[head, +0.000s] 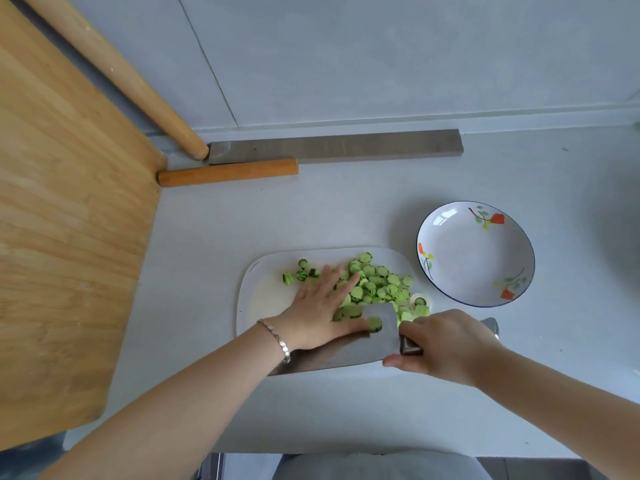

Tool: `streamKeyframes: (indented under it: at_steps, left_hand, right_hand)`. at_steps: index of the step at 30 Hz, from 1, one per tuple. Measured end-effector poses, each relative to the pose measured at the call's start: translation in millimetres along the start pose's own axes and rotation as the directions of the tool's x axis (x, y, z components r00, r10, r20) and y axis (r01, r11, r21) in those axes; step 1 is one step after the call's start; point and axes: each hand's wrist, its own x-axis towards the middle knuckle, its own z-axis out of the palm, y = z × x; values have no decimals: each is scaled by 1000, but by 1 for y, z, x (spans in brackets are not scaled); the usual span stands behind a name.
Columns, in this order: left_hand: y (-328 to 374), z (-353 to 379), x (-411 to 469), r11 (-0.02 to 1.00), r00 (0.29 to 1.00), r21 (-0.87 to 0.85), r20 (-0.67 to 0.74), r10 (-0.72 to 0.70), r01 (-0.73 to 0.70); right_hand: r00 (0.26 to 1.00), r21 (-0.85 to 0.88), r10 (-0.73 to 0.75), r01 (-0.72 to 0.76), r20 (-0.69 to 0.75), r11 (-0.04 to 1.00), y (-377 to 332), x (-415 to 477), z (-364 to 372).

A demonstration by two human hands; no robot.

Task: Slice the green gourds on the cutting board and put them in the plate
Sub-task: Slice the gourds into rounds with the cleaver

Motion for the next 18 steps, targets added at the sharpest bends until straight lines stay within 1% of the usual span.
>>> streamKeyframes:
  at_steps: [2,3,4,5,6,8,9,10,11,12,13,14,15,16,18]
  left_hand:
    - [-6,4,10,999,999,-2,-39,-33,33]
    - [-9,5,15,999,997,-3,-56,-47,46]
    - [-11,7,19,998,995,-1,-77,-59,59]
    - [-14,8,22,997,992,4,-100,-72,73]
    - [-16,8,25,996,988,10,-126,-86,88]
    - [-18,7,27,993,974,15,-196,-114,119]
    - [-16,6,27,993,963,-6,-243,-115,117]
    - [-12,4,25,995,952,-49,-292,-97,86]
    - [-5,3,22,995,944,-99,-325,-56,26]
    - [3,2,19,990,942,-131,-335,5,-52]
    - [13,2,15,985,945,-124,-319,75,-120]
    - [22,3,13,983,948,-81,-290,133,-163]
    - [29,6,13,984,951,-28,-264,160,-173]
    - [32,8,16,988,957,12,-249,149,-151]
    - [30,11,24,998,969,13,-240,63,-62]
  right_hand:
    - [995,-3,-62,62,-72,998,3,-2,3]
    - [982,-73,-115,105,-150,992,6,-2,4]
    - [972,-149,-119,90,-201,985,9,-3,5]
    - [965,-170,-93,51,-247,984,13,-5,9]
    - [951,-163,-89,41,-296,986,19,-7,13]
    - [933,-152,-109,60,-344,987,24,-11,13]
    - [926,-161,-126,71,-357,984,25,-12,10]
    - [919,-175,-142,81,-369,981,27,-12,9]
    - [915,-178,-147,84,-375,981,28,-12,8]
    - [913,-170,-147,86,-382,982,29,-12,8]
    - [912,-158,-145,90,-384,983,29,-10,8]
    - [913,-150,-149,98,-379,984,28,-7,9]
    - [919,-143,-147,101,-365,985,27,-4,8]
    - [925,-144,-147,101,-352,984,25,-2,8]
    - [921,-167,-168,114,-352,979,22,2,9]
